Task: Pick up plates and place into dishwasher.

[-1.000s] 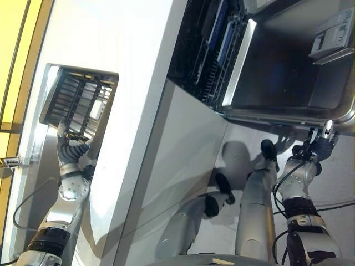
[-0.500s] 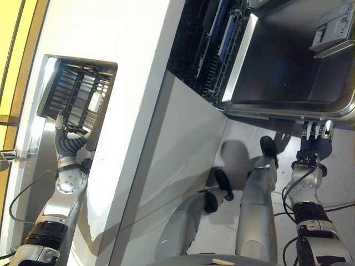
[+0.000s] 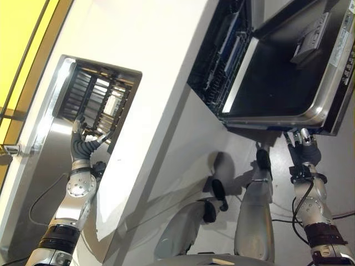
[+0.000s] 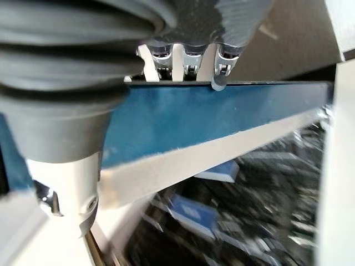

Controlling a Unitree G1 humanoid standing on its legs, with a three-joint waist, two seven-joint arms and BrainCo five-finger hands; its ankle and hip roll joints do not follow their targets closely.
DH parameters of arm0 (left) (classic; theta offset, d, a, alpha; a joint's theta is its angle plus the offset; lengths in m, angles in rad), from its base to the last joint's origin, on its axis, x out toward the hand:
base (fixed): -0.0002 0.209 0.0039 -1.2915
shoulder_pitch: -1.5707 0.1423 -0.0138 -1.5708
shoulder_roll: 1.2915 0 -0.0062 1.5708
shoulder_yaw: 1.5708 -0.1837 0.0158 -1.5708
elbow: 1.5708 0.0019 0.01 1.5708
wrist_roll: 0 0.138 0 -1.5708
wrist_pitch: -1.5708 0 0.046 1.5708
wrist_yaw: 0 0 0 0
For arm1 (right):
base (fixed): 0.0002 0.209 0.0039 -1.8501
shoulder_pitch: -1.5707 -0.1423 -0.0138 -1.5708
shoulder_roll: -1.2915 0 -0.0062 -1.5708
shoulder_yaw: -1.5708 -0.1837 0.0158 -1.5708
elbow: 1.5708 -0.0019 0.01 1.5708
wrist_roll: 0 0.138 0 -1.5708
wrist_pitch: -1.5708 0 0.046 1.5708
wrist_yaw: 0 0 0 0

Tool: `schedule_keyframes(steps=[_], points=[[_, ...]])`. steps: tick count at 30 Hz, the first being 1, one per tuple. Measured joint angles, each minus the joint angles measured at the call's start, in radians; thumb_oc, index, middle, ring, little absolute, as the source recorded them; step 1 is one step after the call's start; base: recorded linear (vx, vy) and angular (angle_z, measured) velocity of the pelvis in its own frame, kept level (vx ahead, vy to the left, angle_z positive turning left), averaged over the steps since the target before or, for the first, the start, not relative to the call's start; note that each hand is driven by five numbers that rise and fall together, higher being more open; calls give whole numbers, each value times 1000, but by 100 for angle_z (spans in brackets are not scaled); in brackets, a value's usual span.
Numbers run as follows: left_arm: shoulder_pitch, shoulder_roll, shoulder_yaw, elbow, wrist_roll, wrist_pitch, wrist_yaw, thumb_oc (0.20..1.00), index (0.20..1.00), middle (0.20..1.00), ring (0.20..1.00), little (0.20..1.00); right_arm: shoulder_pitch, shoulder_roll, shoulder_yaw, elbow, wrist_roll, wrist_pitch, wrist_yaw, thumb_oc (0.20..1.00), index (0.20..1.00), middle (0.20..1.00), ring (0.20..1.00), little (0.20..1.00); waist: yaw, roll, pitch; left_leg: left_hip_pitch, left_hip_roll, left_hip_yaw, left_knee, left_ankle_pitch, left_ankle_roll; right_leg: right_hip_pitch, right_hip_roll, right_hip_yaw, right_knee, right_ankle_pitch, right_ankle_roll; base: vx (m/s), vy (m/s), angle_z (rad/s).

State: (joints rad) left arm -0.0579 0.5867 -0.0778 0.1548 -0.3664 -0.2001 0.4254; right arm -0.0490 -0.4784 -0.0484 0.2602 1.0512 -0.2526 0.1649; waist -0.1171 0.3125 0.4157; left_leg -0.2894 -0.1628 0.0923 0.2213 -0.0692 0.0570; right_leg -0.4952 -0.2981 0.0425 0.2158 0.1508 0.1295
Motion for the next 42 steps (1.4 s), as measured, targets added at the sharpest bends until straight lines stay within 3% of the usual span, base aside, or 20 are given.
schedule_keyframes(steps=[3, 9, 13, 29, 32, 37, 42], points=[[-10, -29, 21, -22, 14, -3, -29, 1000, 1000, 1000, 1000, 1000, 16, 2, 59, -41, -21, 0, 28, 1000, 1000, 1000, 1000, 1000, 19, -7, 5, 38, 22, -49, -23, 9, -15, 62, 11, -58, -16, 1, -14, 14, -134, 42], [-37, -68, 19, -94, 69, 0, -77, 1000, 1000, 1000, 1000, 1000, -68, 26, 124, -113, -27, -4, 98, 1000, 1000, 1000, 1000, 1000, 121, -32, 18, 97, 75, -133, -26, 29, -63, 166, 30, -200, 42, -84, -52, 65, -167, 61], [-14, -53, 81, -103, 78, 17, -94, 1000, 1000, 1000, 1000, 1000, -31, 85, 102, -88, -16, -72, 86, 1000, 1000, 1000, 1000, 1000, 168, -81, 12, 104, 94, -146, -16, 30, -72, 190, 42, -214, 68, -121, -46, 26, -106, 49], [-40, -52, 98, -112, 118, 20, -151, 1000, 1000, 1000, 1000, 1000, -25, 115, 120, -20, 22, -44, 41, 1000, 1000, 1000, 1000, 1000, 184, -169, -15, 136, 102, -142, -23, 26, -73, 248, 59, -212, 2, -92, -41, -4, -25, -1], [-17, -44, 104, -113, 120, 21, -150, 1000, 1000, 1000, 1000, 1000, -5, 122, 146, -95, -3, -54, 88, 1000, 1000, 1000, 1000, 1000, 183, -190, -27, 158, 107, -114, -40, 25, -70, 256, 68, -184, -22, -78, -39, -28, 10, -26], [8, -30, 100, -113, 156, 16, -150, 1000, 1000, 1000, 1000, 1000, 14, 139, 156, -167, -40, -68, 130, 1000, 1000, 1000, 1000, 1000, 147, -246, -109, 175, 109, -78, -66, 20, -62, 267, 72, -145, -72, -59, -33, -36, 29, -22], [45, -34, 100, -113, 157, 16, -151, 1000, 1000, 1000, 1000, 1000, 71, 190, 157, -172, -75, -61, 117, 1000, 1000, 1000, 1000, 1000, 105, -252, -148, 203, 106, -40, -101, 27, -52, 295, 81, -96, -153, -14, -23, -16, 24, -22]])
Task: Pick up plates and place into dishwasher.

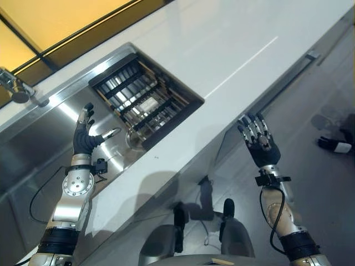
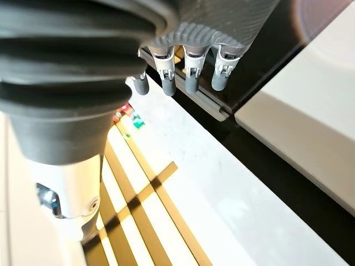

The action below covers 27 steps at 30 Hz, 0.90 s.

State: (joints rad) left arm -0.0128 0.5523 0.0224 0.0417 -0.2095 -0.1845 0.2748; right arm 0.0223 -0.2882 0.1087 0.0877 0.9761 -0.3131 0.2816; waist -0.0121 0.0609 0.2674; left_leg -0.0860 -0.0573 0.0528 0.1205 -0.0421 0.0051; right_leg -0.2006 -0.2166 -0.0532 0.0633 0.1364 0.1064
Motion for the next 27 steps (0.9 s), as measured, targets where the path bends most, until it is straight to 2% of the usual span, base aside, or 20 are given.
schedule_keyframes(steps=[6, 10, 15, 18, 20, 23, 24, 27], points=[[47, -48, 0, -1, -2, 0, -3, 1000, 1000, 1000, 1000, 1000, 124, 12, -66, 0, 11, 7, -44, 1000, 1000, 1000, 1000, 1000, -55, 0, -58, 85, 0, 53, -66, 4, 3, 56, 15, 45, -70, 28, 4, 38, 67, -28], [51, -75, 0, -16, -4, -1, -18, 1000, 1000, 1000, 1000, 1000, 150, 2, -102, -5, -13, -16, -86, 1000, 1000, 1000, 1000, 1000, -61, -6, -83, 129, 0, 75, -101, 4, 4, 96, 21, 69, -122, 47, 9, 25, 69, -22], [69, -88, 2, -28, -23, 0, -22, 1000, 1000, 1000, 1000, 1000, 134, -37, -105, -100, -193, -63, -194, 1000, 1000, 1000, 1000, 1000, -46, -9, -128, 159, 0, 61, -142, 6, 6, 132, 25, 58, -142, 44, 10, 43, 59, 5], [70, -139, 3, -30, -48, 1, -36, 1000, 1000, 1000, 1000, 1000, 128, -53, -107, -188, -301, -69, -283, 1000, 1000, 1000, 1000, 1000, -46, -25, -155, 163, 1, -8, -140, 6, 6, 156, 32, 43, -122, 15, 11, 56, 14, 49], [73, -149, 3, -29, -64, 7, -34, 1000, 1000, 1000, 1000, 1000, 119, -55, -104, -213, -342, -71, -311, 1000, 1000, 1000, 1000, 1000, -24, -44, -170, 160, 7, -51, -134, 9, 1, 170, 42, 45, -105, -10, 14, 105, -60, 68], [72, -158, 4, -26, -106, 36, -28, 1000, 1000, 1000, 1000, 1000, 110, -66, -94, -214, -388, -66, -344, 1000, 1000, 1000, 1000, 1000, -20, -70, -194, 158, 8, -149, -128, 15, -8, 214, 58, 84, -104, -59, 18, 128, -135, 94], [70, -159, 4, -25, -122, 46, -28, 1000, 1000, 1000, 1000, 1000, 102, -72, -94, -217, -404, -53, -350, 1000, 1000, 1000, 1000, 1000, 1, -73, -198, 156, 10, -185, -130, 22, -14, 234, 63, 92, -105, -73, 18, 101, -171, 88], [66, -162, -1, -25, -140, 66, -28, 1000, 1000, 1000, 1000, 1000, 74, -102, -92, -240, -427, -23, -357, 1000, 1000, 1000, 1000, 1000, 15, -83, -214, 128, 13, -276, -125, 35, -28, 259, 83, 114, -105, -113, 9, 55, -171, 100]])
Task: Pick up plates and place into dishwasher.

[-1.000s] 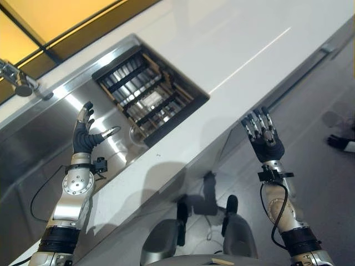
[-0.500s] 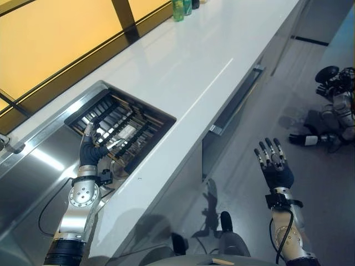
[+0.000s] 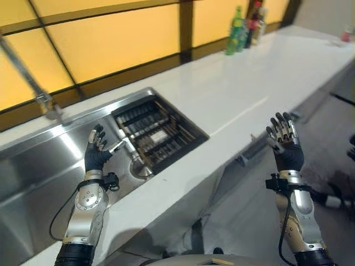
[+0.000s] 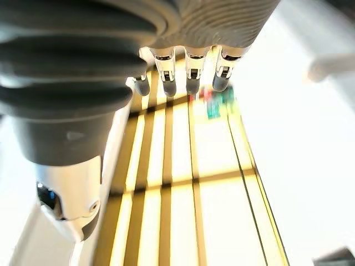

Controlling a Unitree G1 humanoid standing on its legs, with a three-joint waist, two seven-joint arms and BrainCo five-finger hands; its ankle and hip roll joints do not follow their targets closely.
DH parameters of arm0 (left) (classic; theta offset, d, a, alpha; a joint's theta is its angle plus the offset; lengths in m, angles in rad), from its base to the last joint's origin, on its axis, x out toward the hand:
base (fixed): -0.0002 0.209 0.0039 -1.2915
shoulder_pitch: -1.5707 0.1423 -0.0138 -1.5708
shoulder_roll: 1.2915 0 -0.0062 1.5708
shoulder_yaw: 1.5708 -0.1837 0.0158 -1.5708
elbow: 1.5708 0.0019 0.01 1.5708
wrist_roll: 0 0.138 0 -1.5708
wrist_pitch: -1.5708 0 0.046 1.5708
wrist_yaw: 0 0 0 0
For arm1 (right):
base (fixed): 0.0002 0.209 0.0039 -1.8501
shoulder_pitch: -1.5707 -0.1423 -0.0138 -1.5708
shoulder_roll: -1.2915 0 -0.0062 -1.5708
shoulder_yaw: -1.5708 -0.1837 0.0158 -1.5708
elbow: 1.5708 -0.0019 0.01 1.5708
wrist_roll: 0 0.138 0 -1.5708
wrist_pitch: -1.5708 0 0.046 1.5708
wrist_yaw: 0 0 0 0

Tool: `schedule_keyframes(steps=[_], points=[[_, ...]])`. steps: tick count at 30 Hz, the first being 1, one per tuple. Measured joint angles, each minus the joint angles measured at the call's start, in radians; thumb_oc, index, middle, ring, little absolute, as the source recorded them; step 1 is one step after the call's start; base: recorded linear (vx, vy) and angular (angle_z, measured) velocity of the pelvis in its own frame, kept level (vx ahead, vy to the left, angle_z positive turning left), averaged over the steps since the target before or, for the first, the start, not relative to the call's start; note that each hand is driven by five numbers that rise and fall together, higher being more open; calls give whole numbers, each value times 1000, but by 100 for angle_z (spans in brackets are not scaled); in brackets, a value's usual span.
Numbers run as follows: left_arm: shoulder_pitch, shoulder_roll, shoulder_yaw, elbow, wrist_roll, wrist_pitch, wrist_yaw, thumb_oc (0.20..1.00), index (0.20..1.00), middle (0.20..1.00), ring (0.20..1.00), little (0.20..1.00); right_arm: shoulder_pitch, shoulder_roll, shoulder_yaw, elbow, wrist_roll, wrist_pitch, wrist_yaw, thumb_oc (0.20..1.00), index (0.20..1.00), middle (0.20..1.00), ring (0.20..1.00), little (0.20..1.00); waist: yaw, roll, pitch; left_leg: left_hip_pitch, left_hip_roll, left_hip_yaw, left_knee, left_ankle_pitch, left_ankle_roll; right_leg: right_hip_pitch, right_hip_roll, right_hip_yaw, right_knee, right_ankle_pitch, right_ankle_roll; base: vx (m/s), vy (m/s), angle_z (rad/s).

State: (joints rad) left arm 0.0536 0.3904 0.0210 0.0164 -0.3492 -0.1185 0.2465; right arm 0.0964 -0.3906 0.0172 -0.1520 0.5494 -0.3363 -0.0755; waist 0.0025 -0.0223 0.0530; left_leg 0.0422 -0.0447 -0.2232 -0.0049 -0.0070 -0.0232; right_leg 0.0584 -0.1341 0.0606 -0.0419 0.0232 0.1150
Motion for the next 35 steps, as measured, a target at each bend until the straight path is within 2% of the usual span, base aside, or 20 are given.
schedule_keyframes(steps=[2, 3, 4, 8, 9, 10, 12, 13, 16, 17, 18, 19, 20, 21, 22, 23, 25, 29, 35], points=[[1, -3, -1, -3, -18, 19, 5, 1000, 1000, 1000, 1000, 1000, -62, -33, 22, 2, -6, 20, 2, 1000, 1000, 1000, 1000, 1000, 17, -1, -2, -2, 6, -18, -2, 9, -10, 11, 11, -15, -6, -8, -9, 12, -205, 73], [3, -3, -1, -4, -20, 24, 12, 1000, 1000, 1000, 1000, 1000, -99, -38, 38, 2, -6, 24, 6, 1000, 1000, 1000, 1000, 1000, 43, 2, -2, -8, 12, -26, -3, 14, -18, 22, 17, -22, -15, -10, -13, -1, -240, 54], [2, -8, -1, -8, -24, 26, 17, 1000, 1000, 1000, 1000, 1000, -126, -39, 50, 2, -7, 28, 6, 1000, 1000, 1000, 1000, 1000, 43, 1, -2, -14, 21, -25, -3, 18, -23, 35, 23, -32, -32, -7, -18, -4, -175, 64], [-17, -12, 3, -64, -40, 30, 29, 1000, 1000, 1000, 1000, 1000, -178, -49, 115, 2, -22, 52, 13, 1000, 1000, 1000, 1000, 1000, 108, -2, -2, -31, 38, -35, -8, 29, -42, 59, 46, -88, -48, -10, -36, -26, -245, 40], [-16, -13, 1, -76, -40, 33, 29, 1000, 1000, 1000, 1000, 1000, -178, -53, 125, 3, -26, 61, 16, 1000, 1000, 1000, 1000, 1000, 99, -5, -4, -31, 42, -35, -7, 32, -47, 60, 50, -103, -48, -15, -38, -38, -254, 51], [-17, -14, -1, -77, -48, 37, 26, 1000, 1000, 1000, 1000, 1000, -183, -55, 140, 5, -26, 71, 14, 1000, 1000, 1000, 1000, 1000, 124, -3, -3, -50, 46, -52, -2, 36, -53, 61, 57, -125, -48, -17, -41, -37, -244, 54], [-13, -16, 0, -77, -72, 41, 19, 1000, 1000, 1000, 1000, 1000, -200, -59, 174, 6, -23, 91, 18, 1000, 1000, 1000, 1000, 1000, 133, -4, -1, -59, 56, -56, -2, 48, -65, 62, 68, -155, -48, -22, -50, -44, -210, 53], [-12, -16, 1, -77, -81, 43, 16, 1000, 1000, 1000, 1000, 1000, -211, -59, 192, 10, -17, 99, 24, 1000, 1000, 1000, 1000, 1000, 156, -1, 1, -68, 61, -57, 1, 53, -70, 64, 79, -166, -48, -25, -55, -64, -162, 54], [-16, -16, 0, -81, -115, 43, -7, 1000, 1000, 1000, 1000, 1000, -228, -60, 213, 19, -18, 104, 21, 1000, 1000, 1000, 1000, 1000, 171, 9, 10, -96, 66, -49, 2, 80, -75, 79, 96, -213, -47, -35, -69, -94, -69, 74], [-26, -22, -7, -79, -128, 44, -27, 1000, 1000, 1000, 1000, 1000, -227, -61, 212, 23, -19, 104, 10, 1000, 1000, 1000, 1000, 1000, 170, 16, 17, -121, 65, 2, -4, 102, -69, 88, 100, -246, -46, -42, -74, -93, -10, 150], [-49, -29, -25, -77, -137, 45, -43, 1000, 1000, 1000, 1000, 1000, -221, -67, 209, 24, -20, 105, -3, 1000, 1000, 1000, 1000, 1000, 148, 24, 24, -147, 78, 80, -2, 106, -51, 99, 95, -291, -46, -55, -88, -47, 36, 157], [-59, -24, -45, -78, -136, 45, -51, 1000, 1000, 1000, 1000, 1000, -220, -67, 212, 27, -24, 108, -6, 1000, 1000, 1000, 1000, 1000, 150, 14, 34, -151, 95, 154, 3, 77, -62, 89, 80, -308, -32, -65, -95, -33, 55, 133], [-56, -20, -53, -76, -136, 44, -50, 1000, 1000, 1000, 1000, 1000, -225, -65, 218, 32, -25, 108, -4, 1000, 1000, 1000, 1000, 1000, 159, -6, 44, -164, 90, 194, 48, 49, -39, 85, 54, -328, -23, -74, -93, -25, 50, 69], [-51, -17, -57, -75, -136, 45, -48, 1000, 1000, 1000, 1000, 1000, -227, -61, 221, 33, -25, 108, -5, 1000, 1000, 1000, 1000, 1000, 159, -9, 43, -161, 74, 213, 101, 52, -34, 87, 33, -339, -4, -82, -80, -12, 90, 48], [-52, -20, -61, -76, -136, 44, -46, 1000, 1000, 1000, 1000, 1000, -231, -67, 222, 31, -25, 108, -5, 1000, 1000, 1000, 1000, 1000, 149, 13, 37, -138, 80, 225, 124, 47, -34, 82, 36, -343, 27, -104, -68, 20, 95, 57], [-66, -24, -70, -69, -136, 44, -39, 1000, 1000, 1000, 1000, 1000, -232, -66, 219, 39, -25, 107, -8, 1000, 1000, 1000, 1000, 1000, 129, 33, 39, -115, 88, 223, 77, 27, -28, 84, 43, -342, 69, -124, -54, 38, 119, 70], [-78, -20, -82, -73, -136, 44, -26, 1000, 1000, 1000, 1000, 1000, -231, -51, 223, 42, -25, 109, -13, 1000, 1000, 1000, 1000, 1000, 110, 21, 43, -83, 60, 220, 26, 64, -18, 75, 17, -305, 98, -151, -39, 55, 86, 45], [-77, -20, -79, -73, -135, 45, -21, 1000, 1000, 1000, 1000, 1000, -231, -48, 223, 43, -24, 110, -21, 1000, 1000, 1000, 1000, 1000, 111, 17, 42, -61, 36, 221, -8, 74, -5, 103, 0, -296, 55, -135, -20, 50, 92, 3], [-76, -19, -78, -76, -135, 45, -25, 1000, 1000, 1000, 1000, 1000, -227, -13, 222, 47, -25, 110, -23, 1000, 1000, 1000, 1000, 1000, 109, 7, 36, -24, 40, 220, -56, 90, -11, 131, 5, -296, 27, -129, -23, 29, 53, 0]])
